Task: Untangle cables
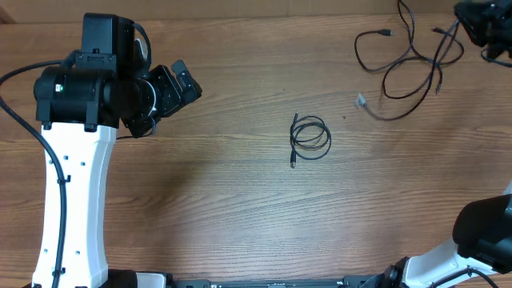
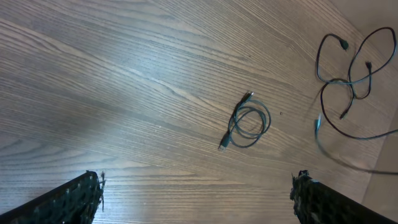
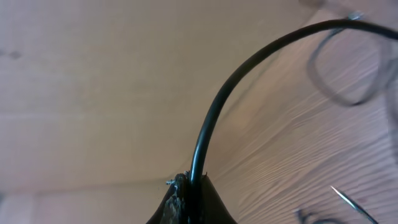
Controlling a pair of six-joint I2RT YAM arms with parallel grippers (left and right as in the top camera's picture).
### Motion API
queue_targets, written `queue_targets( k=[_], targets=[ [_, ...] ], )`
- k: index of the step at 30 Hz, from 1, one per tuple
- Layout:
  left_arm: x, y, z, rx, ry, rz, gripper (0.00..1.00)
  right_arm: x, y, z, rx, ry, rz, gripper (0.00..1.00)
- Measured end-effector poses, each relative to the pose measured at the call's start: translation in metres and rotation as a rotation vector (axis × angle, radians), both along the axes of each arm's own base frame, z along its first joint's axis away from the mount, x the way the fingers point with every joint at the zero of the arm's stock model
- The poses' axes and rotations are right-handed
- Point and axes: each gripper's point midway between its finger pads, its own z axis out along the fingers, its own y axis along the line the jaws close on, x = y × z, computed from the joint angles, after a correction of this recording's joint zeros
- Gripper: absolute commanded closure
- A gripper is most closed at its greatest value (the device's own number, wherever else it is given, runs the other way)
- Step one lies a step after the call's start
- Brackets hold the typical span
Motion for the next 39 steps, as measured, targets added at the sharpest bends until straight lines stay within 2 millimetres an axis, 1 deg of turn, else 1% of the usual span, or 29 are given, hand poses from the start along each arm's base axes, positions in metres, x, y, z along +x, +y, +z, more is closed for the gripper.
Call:
queue_targets(
  k=[4, 8, 10, 13, 16, 19, 21, 24, 25, 27, 29, 30, 31, 33, 35, 39],
  targets=[
    [0.0, 0.0, 0.0, 0.0, 0.0, 0.0, 0.0, -0.002, -0.024, -0.017, -0.142, 0.04, -0.071, 0.96],
    [0.0, 0.0, 0.0, 0.0, 0.0, 0.0, 0.0, -0.013, -0.05, -0.043, -0.306, 0.146, -0.151, 0.96],
    [0.0, 0.0, 0.0, 0.0, 0.0, 0.0, 0.0, -0.019, -0.067, -0.053, -0.391, 0.206, -0.211, 0.96],
    [0.0, 0.0, 0.0, 0.0, 0.0, 0.0, 0.0, -0.026, -0.088, -0.061, -0.488, 0.26, -0.286, 0.96],
    [0.0, 0.0, 0.0, 0.0, 0.0, 0.0, 0.0, -0.029, -0.099, -0.068, -0.535, 0.294, -0.321, 0.96],
    [0.0, 0.0, 0.0, 0.0, 0.0, 0.0, 0.0, -0.03, -0.104, -0.076, -0.559, 0.313, -0.335, 0.95],
    [0.0, 0.0, 0.0, 0.0, 0.0, 0.0, 0.0, -0.029, -0.105, -0.083, -0.572, 0.322, -0.335, 0.92],
    [0.0, 0.0, 0.0, 0.0, 0.0, 0.0, 0.0, -0.027, -0.099, -0.096, -0.58, 0.344, -0.314, 0.87],
    [0.0, 0.0, 0.0, 0.0, 0.001, 0.0, 0.0, -0.025, -0.097, -0.101, -0.582, 0.352, -0.304, 0.84],
    [0.0, 0.0, 0.0, 0.0, 0.0, 0.0, 0.0, -0.019, -0.09, -0.114, -0.589, 0.372, -0.267, 0.67],
    [0.0, 0.0, 0.0, 0.0, 0.0, 0.0, 0.0, -0.014, -0.085, -0.127, -0.602, 0.388, -0.231, 0.41],
    [0.0, 0.0, 0.0, 0.0, 0.0, 0.0, 0.0, -0.011, -0.082, -0.136, -0.604, 0.404, -0.213, 0.3],
    [0.0, 0.0, 0.0, 0.0, 0.0, 0.0, 0.0, -0.009, -0.078, -0.143, -0.606, 0.418, -0.195, 0.21],
    [0.0, 0.0, 0.0, 0.0, 0.0, 0.0, 0.0, -0.008, -0.075, -0.154, -0.612, 0.435, -0.167, 0.15],
    [0.0, 0.0, 0.0, 0.0, 0.0, 0.0, 0.0, -0.006, -0.074, -0.161, -0.612, 0.447, -0.157, 0.12],
    [0.001, 0.0, 0.0, 0.0, -0.004, 0.0, 0.0, -0.005, -0.073, -0.163, -0.616, 0.447, -0.15, 0.09]
  ],
)
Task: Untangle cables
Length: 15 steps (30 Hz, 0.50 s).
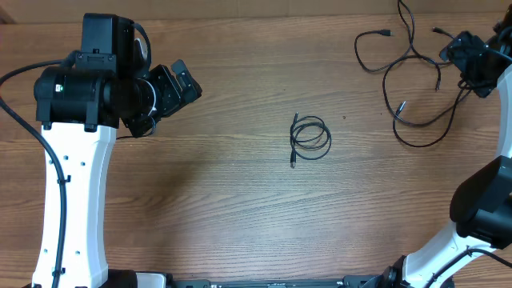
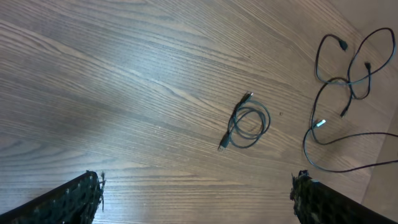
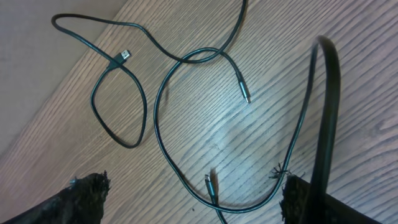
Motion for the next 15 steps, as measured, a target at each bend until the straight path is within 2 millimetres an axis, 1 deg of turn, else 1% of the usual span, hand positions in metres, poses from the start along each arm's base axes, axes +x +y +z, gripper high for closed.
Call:
queue_targets(
  k=[8, 9, 10, 12, 15],
  targets=[
    [0.001, 0.0, 0.001, -0.001, -0.006, 0.0, 0.0, 0.003, 0.017, 0.001, 0.012, -0.013, 0.141, 0.08],
    [0.001, 0.0, 0.001, -0.001, -0.006, 0.0, 0.0, 0.002, 0.019, 0.0, 0.012, -0.006, 0.15, 0.07],
    [0.001, 0.0, 0.001, -0.001, -0.006, 0.0, 0.0, 0.001, 0.02, -0.001, 0.011, -0.002, 0.159, 0.0],
    [0.001, 0.0, 0.001, -0.001, -0.006, 0.0, 0.0, -0.002, 0.023, -0.006, 0.011, 0.022, 0.17, 0.0],
    [0.001, 0.0, 0.001, 0.0, -0.005, 0.0, 0.0, -0.007, 0.027, -0.021, 0.029, 0.077, 0.18, 0.0]
  ],
)
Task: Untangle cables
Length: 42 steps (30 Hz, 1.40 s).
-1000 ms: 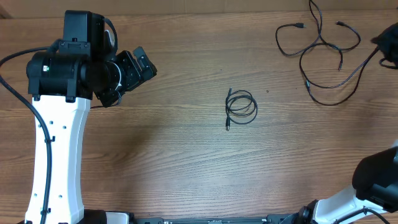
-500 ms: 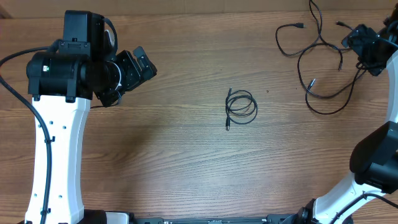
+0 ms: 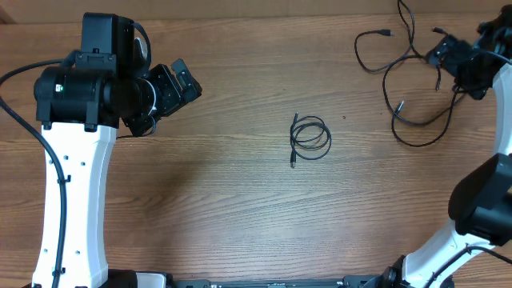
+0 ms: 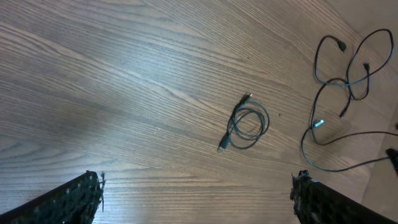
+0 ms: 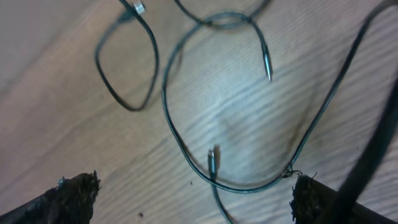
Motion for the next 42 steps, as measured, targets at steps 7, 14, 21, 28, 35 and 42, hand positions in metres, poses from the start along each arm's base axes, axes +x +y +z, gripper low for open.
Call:
queue_targets(
  k=[7, 14, 21, 28, 35, 42],
  targets=[
    [0.0, 0.0, 0.0, 0.0, 0.0, 0.0, 0.0, -0.011, 0.006, -0.053, 0.065, 0.155, 0.012, 0.0],
    [0.0, 0.0, 0.0, 0.0, 0.0, 0.0, 0.0, -0.009, 0.018, -0.058, 0.127, 0.156, 0.038, 0.0],
    [-0.001, 0.0, 0.0, 0.001, 0.004, 0.0, 0.0, 0.013, 0.007, 0.005, 0.095, 0.035, 0.026, 0.0],
    [-0.001, 0.0, 0.0, 0.002, 0.003, -0.003, 0.0, 0.032, -0.026, 0.096, -0.006, -0.166, -0.074, 0.0],
    [-0.001, 0.0, 0.0, 0.002, 0.003, -0.003, 0.0, 0.023, -0.023, 0.093, 0.006, -0.126, -0.091, 0.0],
    [-0.001, 0.0, -0.001, 0.002, 0.004, -0.003, 0.0, 0.025, 0.01, 0.038, 0.027, -0.018, -0.006, 0.0]
  ],
)
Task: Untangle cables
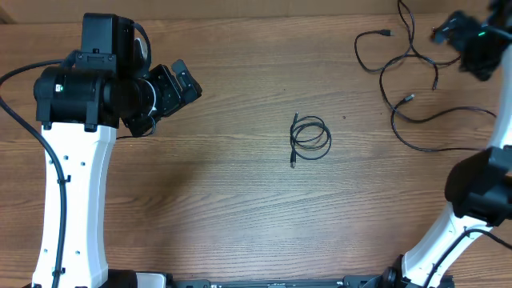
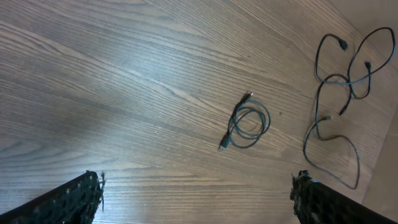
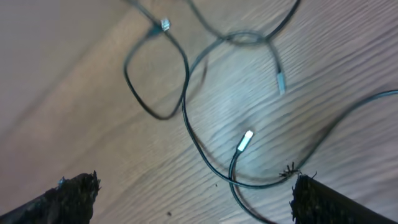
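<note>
A small coiled black cable [image 1: 310, 138] lies alone at mid-table, also in the left wrist view [image 2: 249, 121]. A tangle of thin black cables [image 1: 404, 60] sprawls at the far right, with one long strand [image 1: 448, 120] trailing toward the right edge. My right gripper [image 1: 456, 32] hovers open above the tangle at the far right corner; its wrist view shows a silver-tipped plug [image 3: 247, 140] and loops beneath the open gripper [image 3: 193, 199]. My left gripper [image 1: 186, 84] is open, raised at the far left, with nothing between its fingers [image 2: 74, 199].
The wooden table [image 1: 224, 200] ends at the far edge behind the tangle, where a plain wall shows in the right wrist view. The left arm's white body [image 1: 72, 200] stands along the left side.
My right gripper has moved from over the tangle's right side to the far right corner. The long strand now lies flat, spread toward the right edge. The left arm is unmoved.
My right gripper was shut on a black cable, held up at the far right corner. Then it stood open low over the tangle with that cable beside its finger. Now it is open and farther back, the strand lying loose on the table.
</note>
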Controlling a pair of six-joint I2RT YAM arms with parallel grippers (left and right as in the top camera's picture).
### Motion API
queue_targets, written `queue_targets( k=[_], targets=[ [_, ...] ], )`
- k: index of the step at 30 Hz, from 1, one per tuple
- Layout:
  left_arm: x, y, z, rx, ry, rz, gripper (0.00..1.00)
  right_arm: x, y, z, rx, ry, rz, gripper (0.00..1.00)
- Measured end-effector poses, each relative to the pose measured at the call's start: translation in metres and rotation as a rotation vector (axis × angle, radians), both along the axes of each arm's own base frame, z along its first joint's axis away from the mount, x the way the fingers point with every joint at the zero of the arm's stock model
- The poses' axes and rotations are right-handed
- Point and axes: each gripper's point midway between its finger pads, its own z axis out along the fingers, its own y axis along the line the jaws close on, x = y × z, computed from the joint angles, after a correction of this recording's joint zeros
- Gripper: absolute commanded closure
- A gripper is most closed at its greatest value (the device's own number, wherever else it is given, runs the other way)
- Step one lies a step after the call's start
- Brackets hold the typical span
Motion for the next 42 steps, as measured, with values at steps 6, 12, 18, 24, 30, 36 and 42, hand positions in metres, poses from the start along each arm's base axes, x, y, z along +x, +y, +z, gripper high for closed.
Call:
queue_targets(
  k=[6, 12, 18, 24, 30, 36, 42],
  targets=[
    [0.0, 0.0, 0.0, 0.0, 0.0, 0.0, 0.0, -0.002, 0.031, -0.06, 0.011, 0.078, 0.085, 0.03],
    [0.0, 0.0, 0.0, 0.0, 0.0, 0.0, 0.0, -0.019, 0.026, -0.106, -0.032, 0.17, 0.068, 0.19],
    [0.001, 0.003, -0.001, 0.015, -0.002, 0.008, 0.0, -0.041, 0.025, -0.143, -0.044, 0.25, 0.063, 0.34],
    [0.001, 0.004, -0.001, 0.021, -0.003, 0.011, 0.0, -0.055, 0.027, -0.159, -0.029, 0.299, 0.033, 0.34],
    [0.001, 0.004, -0.001, 0.023, -0.004, 0.012, 0.0, -0.052, 0.028, -0.159, -0.024, 0.291, 0.002, 0.34],
    [0.001, 0.004, -0.001, 0.023, -0.004, 0.012, 0.0, -0.04, 0.035, -0.157, -0.046, 0.249, 0.036, 0.28],
    [0.001, 0.004, -0.001, 0.024, -0.004, 0.013, 0.0, -0.028, 0.042, -0.161, -0.144, 0.229, 0.089, 0.29]
  ],
)
